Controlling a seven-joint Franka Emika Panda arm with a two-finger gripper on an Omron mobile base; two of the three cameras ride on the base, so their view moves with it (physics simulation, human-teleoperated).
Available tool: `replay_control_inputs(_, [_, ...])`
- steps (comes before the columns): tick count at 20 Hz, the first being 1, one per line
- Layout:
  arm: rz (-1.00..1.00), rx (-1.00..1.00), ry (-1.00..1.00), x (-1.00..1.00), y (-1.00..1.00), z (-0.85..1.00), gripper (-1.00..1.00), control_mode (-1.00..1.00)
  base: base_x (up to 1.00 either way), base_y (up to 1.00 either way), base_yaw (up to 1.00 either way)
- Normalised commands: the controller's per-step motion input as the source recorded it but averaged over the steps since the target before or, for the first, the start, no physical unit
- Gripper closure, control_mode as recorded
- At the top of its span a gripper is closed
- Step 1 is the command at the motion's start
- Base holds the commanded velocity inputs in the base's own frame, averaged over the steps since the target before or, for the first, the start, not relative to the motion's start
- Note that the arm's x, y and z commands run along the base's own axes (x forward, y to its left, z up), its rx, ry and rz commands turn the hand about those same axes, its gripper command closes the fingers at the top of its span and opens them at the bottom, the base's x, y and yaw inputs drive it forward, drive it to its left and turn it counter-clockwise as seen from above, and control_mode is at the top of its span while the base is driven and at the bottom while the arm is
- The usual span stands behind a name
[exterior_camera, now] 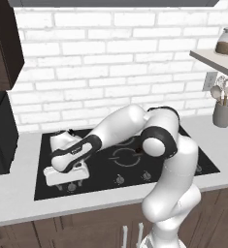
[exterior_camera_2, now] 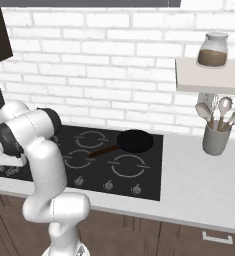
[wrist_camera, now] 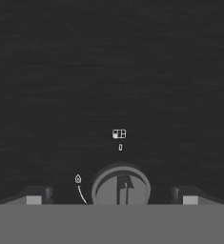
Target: Pick the kettle from the counter and place it on a stove burner. Then turn the burner on.
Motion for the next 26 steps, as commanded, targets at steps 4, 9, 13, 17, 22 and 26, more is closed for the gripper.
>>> replay_control_inputs(4, [0.00,0.00,0.00,-0.06,-0.13,0.00,-1.00,-1.00,0.00,0.00,0.00])
replay_control_inputs(9, [0.00,0.00,0.00,0.00,-0.05,0.00,-1.00,-1.00,0.00,0.00,0.00])
replay_control_inputs(13, [0.00,0.00,0.00,0.00,0.00,0.00,1.00,-1.00,0.00,0.00,0.00])
replay_control_inputs(17, [0.00,0.00,0.00,0.00,0.00,0.00,1.00,-1.00,0.00,0.00,0.00])
replay_control_inputs(22, [0.00,0.00,0.00,0.00,0.00,0.00,1.00,-1.00,0.00,0.00,0.00])
replay_control_inputs(26, [0.00,0.00,0.00,-0.01,0.00,0.00,1.00,-1.00,0.00,0.00,0.00])
